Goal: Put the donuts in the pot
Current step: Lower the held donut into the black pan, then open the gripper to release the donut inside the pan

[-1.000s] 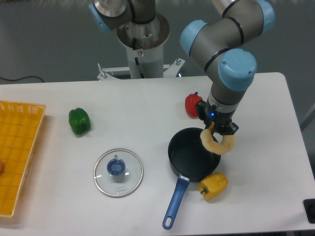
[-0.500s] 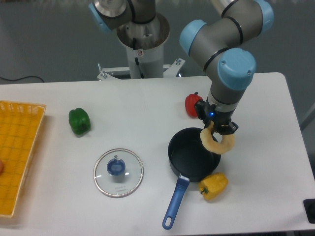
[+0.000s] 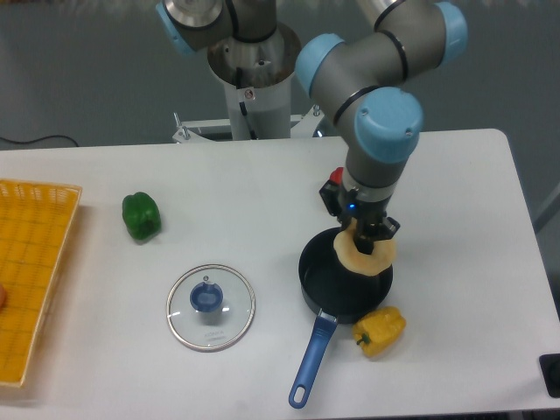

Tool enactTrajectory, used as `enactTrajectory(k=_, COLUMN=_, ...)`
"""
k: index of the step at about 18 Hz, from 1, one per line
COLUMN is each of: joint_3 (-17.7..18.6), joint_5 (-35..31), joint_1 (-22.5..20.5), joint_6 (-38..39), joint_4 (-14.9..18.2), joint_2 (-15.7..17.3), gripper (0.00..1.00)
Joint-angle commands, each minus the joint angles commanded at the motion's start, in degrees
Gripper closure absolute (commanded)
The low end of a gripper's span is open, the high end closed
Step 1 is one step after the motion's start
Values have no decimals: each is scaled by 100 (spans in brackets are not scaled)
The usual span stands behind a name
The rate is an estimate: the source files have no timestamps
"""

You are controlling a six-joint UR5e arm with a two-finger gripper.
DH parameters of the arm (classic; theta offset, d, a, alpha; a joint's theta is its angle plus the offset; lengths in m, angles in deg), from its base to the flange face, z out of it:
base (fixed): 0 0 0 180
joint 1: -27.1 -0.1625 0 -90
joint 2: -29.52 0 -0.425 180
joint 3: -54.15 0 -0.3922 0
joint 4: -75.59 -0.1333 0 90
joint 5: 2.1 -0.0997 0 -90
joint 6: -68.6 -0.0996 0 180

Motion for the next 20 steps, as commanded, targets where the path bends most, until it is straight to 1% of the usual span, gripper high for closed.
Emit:
enactTrajectory(k=1, joint_3=27, joint_5=-17, joint_1=26, joint_6=27, joint_4=-141, joint_2=-9, gripper=70)
enactTrajectory(k=2, joint_3=70, joint_5=-18, joint_1=35, joint_6=27, joint_4=-186, joint_2=-35, gripper=70)
enactTrajectory(k=5, joint_3=106, joint_5=-9, joint_1=35, joint_6=18, joint_4=-212, joint_2=-132, gripper=65)
enactTrajectory(k=9, joint_3=97, joint_5=-18, joint_1=105, joint_6=27, joint_4=-212, joint_2=-246, gripper=65)
enactTrajectory(k=11, joint_3=106, joint_5=-26, joint_1=105, joint_6=27, joint_4=-221, joint_2=-290, gripper=60)
enactTrajectory(k=14, joint_3=106, joint_5=-18, joint_1=106, joint_6=9, joint_4=-230, joint_2=-308, gripper=46)
enactTrajectory(k=15, joint_3=115, joint_5=-18, joint_1=105, joint_6=-8, joint_4=-230, joint_2=-308, gripper=34)
enactTrajectory(k=16, joint_3=106, joint_5=-18, joint_1=105, joint_6=-17, joint_4=-230, joint_2=-308, gripper=24)
enactTrajectory(k=17, joint_3=106, joint_5=-26, joint_1=114, joint_6=-17, joint_4=-221, joint_2=-308, gripper=21)
enactTrajectory(k=18, joint_3=115, joint_5=-26, joint_1=114, joint_6=-8, joint_4=-221, joint_2=-317, gripper=21)
enactTrajectory(k=19, joint_3=106, joint_5=-26, joint_1=106, joint_6=9, joint_4=-212, joint_2=-325, gripper=17)
enactTrajectory(k=20, joint_3=71, joint_5=-26, joint_1=105, joint_6=9, joint_4=-204, joint_2=-325, gripper=10)
